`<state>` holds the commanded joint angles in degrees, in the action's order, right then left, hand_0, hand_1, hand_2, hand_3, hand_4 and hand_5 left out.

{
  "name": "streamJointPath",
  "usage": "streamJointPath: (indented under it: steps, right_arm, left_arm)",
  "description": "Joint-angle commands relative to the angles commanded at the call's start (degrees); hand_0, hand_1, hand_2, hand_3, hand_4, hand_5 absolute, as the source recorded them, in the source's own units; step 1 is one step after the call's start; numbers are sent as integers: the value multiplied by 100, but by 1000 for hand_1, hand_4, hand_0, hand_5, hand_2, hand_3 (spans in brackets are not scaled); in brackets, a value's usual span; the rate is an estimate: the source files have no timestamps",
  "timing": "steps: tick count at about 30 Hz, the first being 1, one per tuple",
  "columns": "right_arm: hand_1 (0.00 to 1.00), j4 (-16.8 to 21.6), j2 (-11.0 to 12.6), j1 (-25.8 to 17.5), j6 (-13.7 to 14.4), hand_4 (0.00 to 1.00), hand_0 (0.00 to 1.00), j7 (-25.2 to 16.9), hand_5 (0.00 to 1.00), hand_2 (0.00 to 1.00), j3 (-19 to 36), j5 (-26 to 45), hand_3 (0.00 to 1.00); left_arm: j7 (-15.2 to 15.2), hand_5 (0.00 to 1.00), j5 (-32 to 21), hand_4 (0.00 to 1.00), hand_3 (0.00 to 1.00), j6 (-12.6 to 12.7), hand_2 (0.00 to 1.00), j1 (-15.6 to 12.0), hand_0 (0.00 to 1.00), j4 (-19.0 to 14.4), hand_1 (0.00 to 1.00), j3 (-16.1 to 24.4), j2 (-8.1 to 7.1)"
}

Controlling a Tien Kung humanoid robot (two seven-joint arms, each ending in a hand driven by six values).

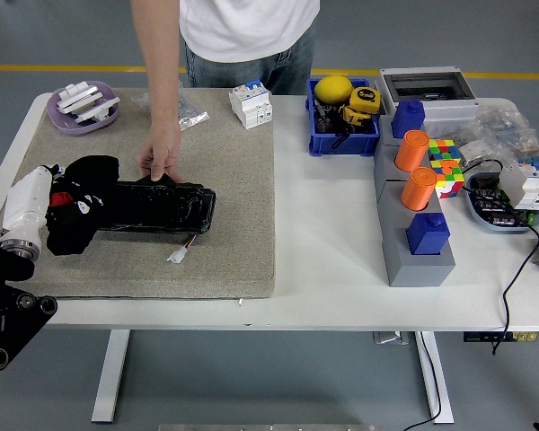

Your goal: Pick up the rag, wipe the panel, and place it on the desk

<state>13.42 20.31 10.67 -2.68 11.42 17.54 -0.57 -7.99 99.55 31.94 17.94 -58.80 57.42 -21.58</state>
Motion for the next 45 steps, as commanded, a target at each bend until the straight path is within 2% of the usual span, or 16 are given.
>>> streamJointPath:
  steps: [6, 11, 29, 39, 45]
  right_arm:
    - [632, 2, 10, 2, 0, 998, 706, 14, 566, 685, 23, -30, 640]
    - [631, 1, 7, 14, -1, 998, 706, 10, 566, 685, 21, -27, 640]
    - [632, -3, 23, 1, -3, 998, 706, 20, 568, 685, 47, -57, 641]
    - [632, -6, 21, 5, -2, 998, 706, 33, 567, 685, 71, -90, 641]
    - [631, -6, 16, 0, 2, 998, 706, 50, 567, 685, 99, -131, 640]
  left_arm:
    - [-17, 2, 0, 117, 430, 10, 463, 29, 271, -47, 172, -126, 40]
    - [-55, 2, 100, 122, 433, 26, 464, 48, 273, -261, 177, -295, 127]
    - [-234, 2, 262, 124, 435, 30, 464, 147, 276, -870, 181, -1342, 422]
    - [-332, 2, 287, 125, 436, 15, 465, 227, 279, -1176, 184, -1828, 473]
    - [-352, 2, 283, 125, 436, 33, 465, 234, 280, -1170, 184, -1879, 506]
